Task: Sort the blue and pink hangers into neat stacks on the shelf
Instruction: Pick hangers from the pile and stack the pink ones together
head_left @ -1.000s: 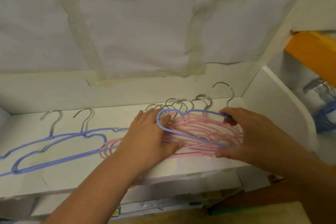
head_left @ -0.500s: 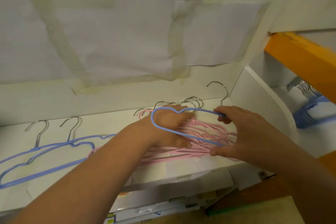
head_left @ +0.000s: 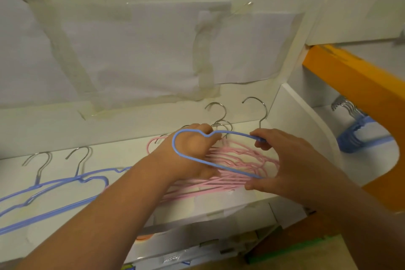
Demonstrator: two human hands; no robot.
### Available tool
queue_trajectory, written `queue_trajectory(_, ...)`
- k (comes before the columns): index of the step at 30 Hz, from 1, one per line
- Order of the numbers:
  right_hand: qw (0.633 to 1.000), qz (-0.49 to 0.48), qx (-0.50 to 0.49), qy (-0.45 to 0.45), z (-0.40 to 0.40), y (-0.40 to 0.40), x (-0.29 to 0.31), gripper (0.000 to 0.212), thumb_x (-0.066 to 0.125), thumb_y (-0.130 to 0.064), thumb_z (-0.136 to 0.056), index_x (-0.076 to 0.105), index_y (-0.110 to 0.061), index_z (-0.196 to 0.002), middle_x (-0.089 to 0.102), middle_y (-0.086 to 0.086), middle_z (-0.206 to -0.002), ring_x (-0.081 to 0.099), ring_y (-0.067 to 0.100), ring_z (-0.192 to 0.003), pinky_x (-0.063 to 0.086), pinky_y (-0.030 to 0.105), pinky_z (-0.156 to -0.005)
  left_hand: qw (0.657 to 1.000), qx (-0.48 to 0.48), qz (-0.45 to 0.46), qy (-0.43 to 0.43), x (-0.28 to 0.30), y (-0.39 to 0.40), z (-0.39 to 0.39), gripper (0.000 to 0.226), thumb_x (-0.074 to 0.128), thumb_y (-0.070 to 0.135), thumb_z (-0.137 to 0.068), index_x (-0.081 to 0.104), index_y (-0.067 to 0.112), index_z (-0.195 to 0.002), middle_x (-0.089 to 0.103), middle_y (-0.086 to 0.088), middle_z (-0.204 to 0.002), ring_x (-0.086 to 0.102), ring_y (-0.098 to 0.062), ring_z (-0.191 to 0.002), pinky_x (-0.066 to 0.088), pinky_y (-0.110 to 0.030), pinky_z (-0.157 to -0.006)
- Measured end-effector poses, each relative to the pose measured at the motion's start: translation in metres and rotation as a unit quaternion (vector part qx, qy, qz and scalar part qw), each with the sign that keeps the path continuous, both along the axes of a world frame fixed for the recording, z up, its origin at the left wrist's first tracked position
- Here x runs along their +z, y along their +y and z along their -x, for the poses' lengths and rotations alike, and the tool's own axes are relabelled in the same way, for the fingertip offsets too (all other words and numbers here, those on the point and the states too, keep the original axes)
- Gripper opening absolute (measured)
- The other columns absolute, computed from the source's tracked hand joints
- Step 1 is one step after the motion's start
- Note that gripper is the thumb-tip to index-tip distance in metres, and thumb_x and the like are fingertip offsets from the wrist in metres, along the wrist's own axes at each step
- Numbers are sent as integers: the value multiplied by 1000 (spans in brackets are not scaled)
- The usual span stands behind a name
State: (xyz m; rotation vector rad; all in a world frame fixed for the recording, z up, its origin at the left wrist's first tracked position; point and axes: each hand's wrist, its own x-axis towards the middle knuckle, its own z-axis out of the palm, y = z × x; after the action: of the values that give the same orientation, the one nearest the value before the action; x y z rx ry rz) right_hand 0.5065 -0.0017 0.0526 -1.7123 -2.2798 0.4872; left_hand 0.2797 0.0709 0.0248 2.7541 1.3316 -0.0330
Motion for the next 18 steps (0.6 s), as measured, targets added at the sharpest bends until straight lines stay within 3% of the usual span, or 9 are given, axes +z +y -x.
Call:
queue_trajectory(2,1000,-10,-7,-1,2,-3,4,99,51,-86,-44,36,-40,-131,41,-33,-106,52,1,-102,47,21,-88,999,25,-21,-27,0,-8,14,75,69,58,-63,49,23,-126,53,3,-110,57,-24,-97,53,-38,-75)
queue_trajectory(4,1000,-23,-16,-3,6,-6,6,101,50,-88,-43,36,-40,-131,42,-33,-107,51,0,-103,47,27,-92,997,62,-21,-29,-6,-19,38,74,64,63,-55,55,23,-116,54,5,-109,57,-23,-98,53,-36,-73)
queue_trajectory(7,1000,-1,-29,-5,15,-11,8,100,55,-85,-45,34,-42,-132,41,-34,-107,51,4,-107,48,29,-93,992,109,-39,-58,-6,-37,71,82,50,72,-51,56,31,-121,51,7,-116,54,-19,-105,52,-34,-78)
queue_trajectory(10,999,17,-29,-21,25,-18,7,94,67,-76,-53,34,-40,-134,43,-29,-110,52,7,-109,50,31,-93,983,156,-32,-89,-6,-59,97,86,55,71,-50,52,35,-128,46,13,-116,54,-14,-104,50,-30,-76)
queue_trajectory(14,999,25,-12,-34,32,-31,11,99,55,-81,-48,33,-39,-135,42,-27,-112,53,7,-106,50,27,-93,978,189,-45,-71,-10,-87,112,92,54,70,-52,51,30,-135,48,10,-118,54,-16,-108,51,-32,-79)
queue_trajectory(18,998,9,-4,-56,23,-50,11,94,65,-77,-56,28,-42,-136,40,-28,-113,49,3,-106,46,26,-95,969,222,-72,-81,-12,-116,105,85,54,71,-55,58,26,-126,52,6,-105,58,-19,-95,53,-33,-67)
